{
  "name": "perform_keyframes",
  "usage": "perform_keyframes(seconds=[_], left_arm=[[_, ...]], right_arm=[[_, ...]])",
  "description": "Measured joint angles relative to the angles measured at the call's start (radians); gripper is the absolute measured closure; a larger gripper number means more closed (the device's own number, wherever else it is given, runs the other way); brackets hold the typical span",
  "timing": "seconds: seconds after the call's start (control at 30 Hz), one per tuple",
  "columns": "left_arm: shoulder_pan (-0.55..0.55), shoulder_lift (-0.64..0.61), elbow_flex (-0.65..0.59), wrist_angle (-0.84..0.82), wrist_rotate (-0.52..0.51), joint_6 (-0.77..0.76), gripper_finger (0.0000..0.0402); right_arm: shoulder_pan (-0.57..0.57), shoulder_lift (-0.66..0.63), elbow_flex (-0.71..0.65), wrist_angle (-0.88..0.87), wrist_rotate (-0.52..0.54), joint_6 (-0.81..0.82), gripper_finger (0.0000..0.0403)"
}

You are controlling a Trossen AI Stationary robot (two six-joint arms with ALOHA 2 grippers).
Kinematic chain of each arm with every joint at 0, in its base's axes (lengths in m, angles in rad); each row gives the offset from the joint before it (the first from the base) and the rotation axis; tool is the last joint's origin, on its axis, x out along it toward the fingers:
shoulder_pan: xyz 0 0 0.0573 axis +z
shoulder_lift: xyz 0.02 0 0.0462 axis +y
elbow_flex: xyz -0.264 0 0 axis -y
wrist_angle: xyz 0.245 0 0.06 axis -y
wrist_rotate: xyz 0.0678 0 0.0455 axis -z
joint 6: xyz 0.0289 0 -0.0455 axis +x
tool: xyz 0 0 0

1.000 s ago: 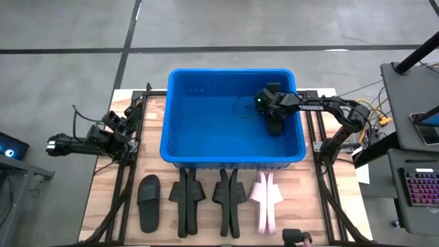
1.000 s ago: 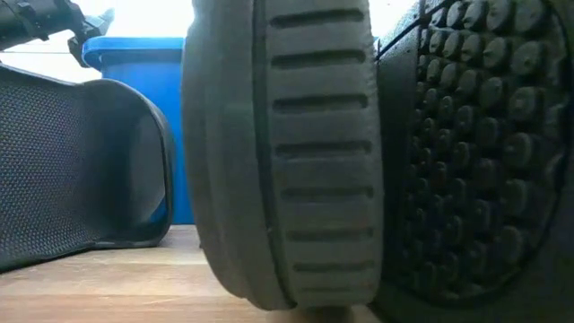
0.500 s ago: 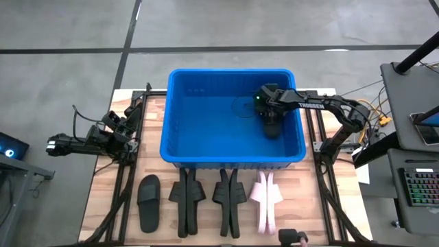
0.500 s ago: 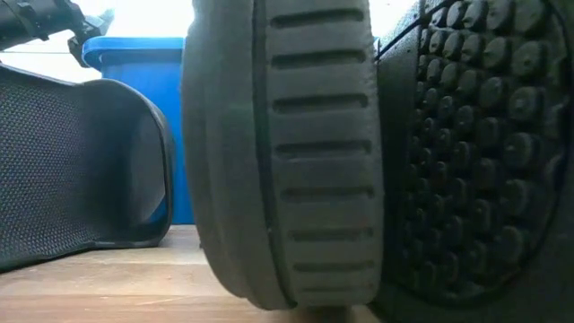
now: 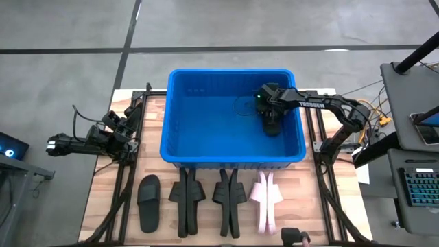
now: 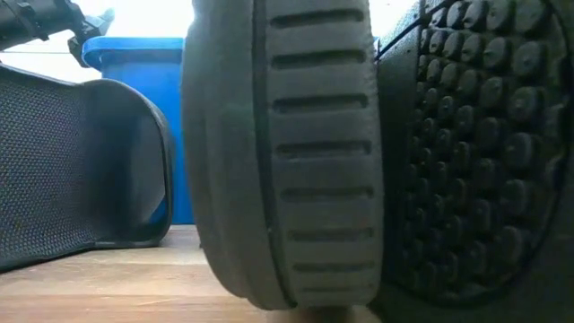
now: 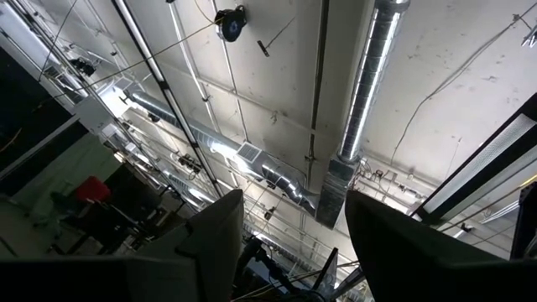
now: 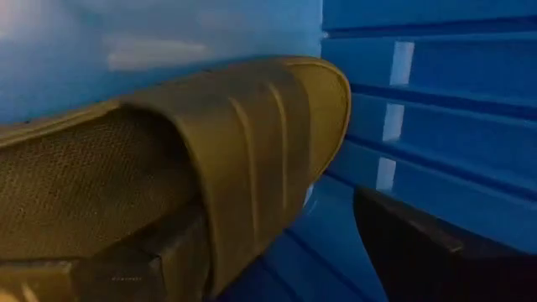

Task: Pick and place slides into bin
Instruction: Put the black slide into the blue bin

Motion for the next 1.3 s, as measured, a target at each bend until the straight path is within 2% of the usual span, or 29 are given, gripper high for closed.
perform_keyframes(seconds=[0.3, 0.47, 0.53, 0.67, 0.9, 0.97, 1.03, 1.2, 1.3], left_arm=[[0.000, 0.000, -0.001, 0.000, 0.000, 0.000, 0.0206], [0.000, 0.000, -0.001, 0.000, 0.000, 0.000, 0.0206], [0.000, 0.000, -0.001, 0.000, 0.000, 0.000, 0.0206], [0.000, 0.000, -0.001, 0.000, 0.000, 0.000, 0.0206], [0.000, 0.000, -0.002, -0.001, 0.001, 0.001, 0.0206], [0.000, 0.000, -0.002, -0.001, 0.001, 0.001, 0.0206], [0.000, 0.000, -0.002, -0.001, 0.001, 0.001, 0.0206], [0.000, 0.000, -0.003, -0.001, 0.008, 0.000, 0.0206], [0.000, 0.000, -0.004, -0.001, 0.009, 0.000, 0.0206]], right_arm=[[-0.001, 0.000, 0.050, -0.173, 0.001, 0.022, 0.0138], [0.000, 0.000, 0.112, -0.344, -0.013, 0.078, 0.0138], [0.000, 0.000, 0.152, -0.406, -0.054, 0.146, 0.0138], [-0.001, -0.019, 0.229, -0.406, -0.281, 0.263, 0.0138], [0.014, -0.101, 0.331, -0.212, -0.695, 0.488, 0.0138], [0.032, -0.140, 0.333, -0.107, -0.834, 0.560, 0.0138], [0.064, -0.186, 0.322, 0.024, -0.930, 0.640, 0.0138], [0.193, -0.322, 0.270, 0.291, -0.931, 0.788, 0.0138], [0.295, -0.412, 0.243, 0.373, -0.818, 0.828, 0.0138]])
